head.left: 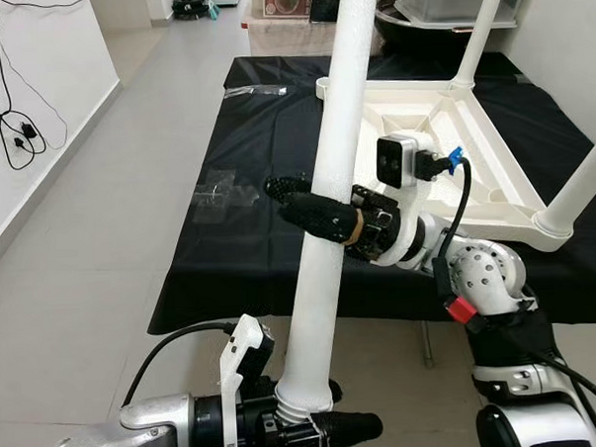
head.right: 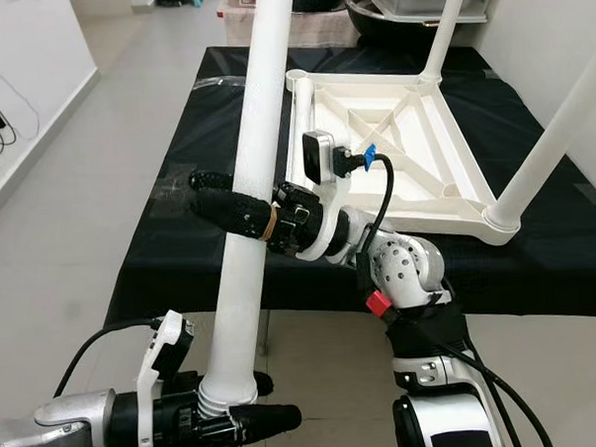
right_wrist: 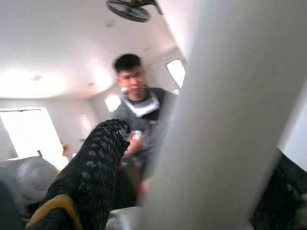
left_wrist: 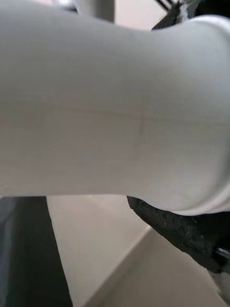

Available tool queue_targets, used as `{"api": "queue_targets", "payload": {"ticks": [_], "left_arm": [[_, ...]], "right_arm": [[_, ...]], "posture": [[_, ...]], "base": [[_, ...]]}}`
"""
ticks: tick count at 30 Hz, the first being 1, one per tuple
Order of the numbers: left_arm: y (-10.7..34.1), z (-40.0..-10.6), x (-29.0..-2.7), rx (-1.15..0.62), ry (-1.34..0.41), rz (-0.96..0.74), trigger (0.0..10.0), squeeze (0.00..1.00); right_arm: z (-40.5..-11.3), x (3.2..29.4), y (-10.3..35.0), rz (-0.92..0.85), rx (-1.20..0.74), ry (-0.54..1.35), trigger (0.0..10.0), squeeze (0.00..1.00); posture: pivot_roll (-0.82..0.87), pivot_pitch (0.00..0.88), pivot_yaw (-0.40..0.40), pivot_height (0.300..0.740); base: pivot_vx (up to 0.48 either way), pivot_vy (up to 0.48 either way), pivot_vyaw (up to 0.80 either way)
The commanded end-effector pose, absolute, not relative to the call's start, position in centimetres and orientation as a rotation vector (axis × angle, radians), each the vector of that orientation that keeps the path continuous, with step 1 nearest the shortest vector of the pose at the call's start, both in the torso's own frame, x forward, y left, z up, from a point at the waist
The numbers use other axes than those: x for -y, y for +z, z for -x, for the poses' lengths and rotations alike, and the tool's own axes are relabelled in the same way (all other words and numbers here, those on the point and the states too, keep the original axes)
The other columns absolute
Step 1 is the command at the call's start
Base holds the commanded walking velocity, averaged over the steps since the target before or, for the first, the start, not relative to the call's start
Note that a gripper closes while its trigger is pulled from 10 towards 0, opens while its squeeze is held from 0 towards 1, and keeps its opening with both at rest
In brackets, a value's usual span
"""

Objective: Building children table

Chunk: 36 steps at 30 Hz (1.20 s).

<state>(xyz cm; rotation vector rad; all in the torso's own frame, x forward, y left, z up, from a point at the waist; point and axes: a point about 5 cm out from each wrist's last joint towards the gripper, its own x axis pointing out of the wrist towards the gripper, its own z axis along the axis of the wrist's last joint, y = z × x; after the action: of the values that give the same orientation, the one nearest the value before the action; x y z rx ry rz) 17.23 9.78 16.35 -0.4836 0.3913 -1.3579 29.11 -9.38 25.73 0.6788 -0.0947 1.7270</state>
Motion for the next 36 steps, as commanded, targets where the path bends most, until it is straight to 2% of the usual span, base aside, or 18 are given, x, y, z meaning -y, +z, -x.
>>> {"api": "queue_targets", "payload": {"ticks": [1, 12, 19, 24, 31, 32, 33, 34, 36], "left_arm": [[16.7, -17.1, -9.9, -0.388, -1.382, 0.532, 10.0, 0.0], [16.5, -15.6, -10.0, -0.467, -1.429, 0.608, 10.0, 0.0], [15.7, -14.0, -10.1, -0.583, -1.458, 0.644, 10.0, 0.0], [15.3, -13.5, -10.3, -0.628, -1.461, 0.646, 10.0, 0.0], [14.7, -13.7, -10.8, -0.668, -1.44, 0.566, 10.0, 0.0], [14.7, -13.8, -10.9, -0.671, -1.442, 0.555, 10.0, 0.0], [14.7, -13.8, -10.9, -0.671, -1.442, 0.555, 10.0, 0.0], [14.7, -13.8, -11.0, -0.672, -1.444, 0.551, 10.0, 0.0], [14.7, -13.8, -11.0, -0.672, -1.444, 0.551, 10.0, 0.0]], "right_arm": [[-28.3, 9.2, 26.0, -0.709, 0.1, 1.793, 10.0, 0.0], [-26.8, 8.5, 25.1, -0.724, -0.014, 1.893, 10.0, 0.0], [-25.9, 8.3, 24.6, -0.692, -0.122, 1.946, 10.0, 0.0], [-25.7, 8.2, 24.5, -0.691, -0.163, 1.958, 10.0, 0.0], [-25.3, 7.7, 24.5, -0.727, -0.214, 1.975, 10.0, 0.0], [-25.2, 7.6, 24.7, -0.752, -0.215, 1.986, 8.6, 0.0], [-25.2, 7.6, 24.7, -0.752, -0.215, 1.986, 8.6, 0.0], [-25.2, 7.6, 24.7, -0.762, -0.215, 1.99, 3.5, 0.0], [-25.2, 7.6, 24.7, -0.762, -0.215, 1.99, 3.5, 0.0]], "posture": [[0.14, 0.109, -0.03, 0.74], [0.14, 0.123, -0.03, 0.74], [0.13, 0.134, -0.026, 0.74], [0.13, 0.135, -0.026, 0.74], [0.12, 0.138, -0.029, 0.74], [0.12, 0.138, -0.029, 0.74], [0.12, 0.138, -0.029, 0.74], [0.12, 0.138, -0.029, 0.74], [0.12, 0.138, -0.029, 0.74]], "base": [[0.0, 0.0, 0.0], [0.0, 0.0, 0.0], [0.0, 0.0, 0.0], [0.0, 0.0, 0.0], [0.0, 0.0, 0.0], [0.0, 0.0, 0.0], [0.0, 0.0, 0.0], [0.0, 0.0, 0.0], [0.0, 0.0, 0.0]]}}
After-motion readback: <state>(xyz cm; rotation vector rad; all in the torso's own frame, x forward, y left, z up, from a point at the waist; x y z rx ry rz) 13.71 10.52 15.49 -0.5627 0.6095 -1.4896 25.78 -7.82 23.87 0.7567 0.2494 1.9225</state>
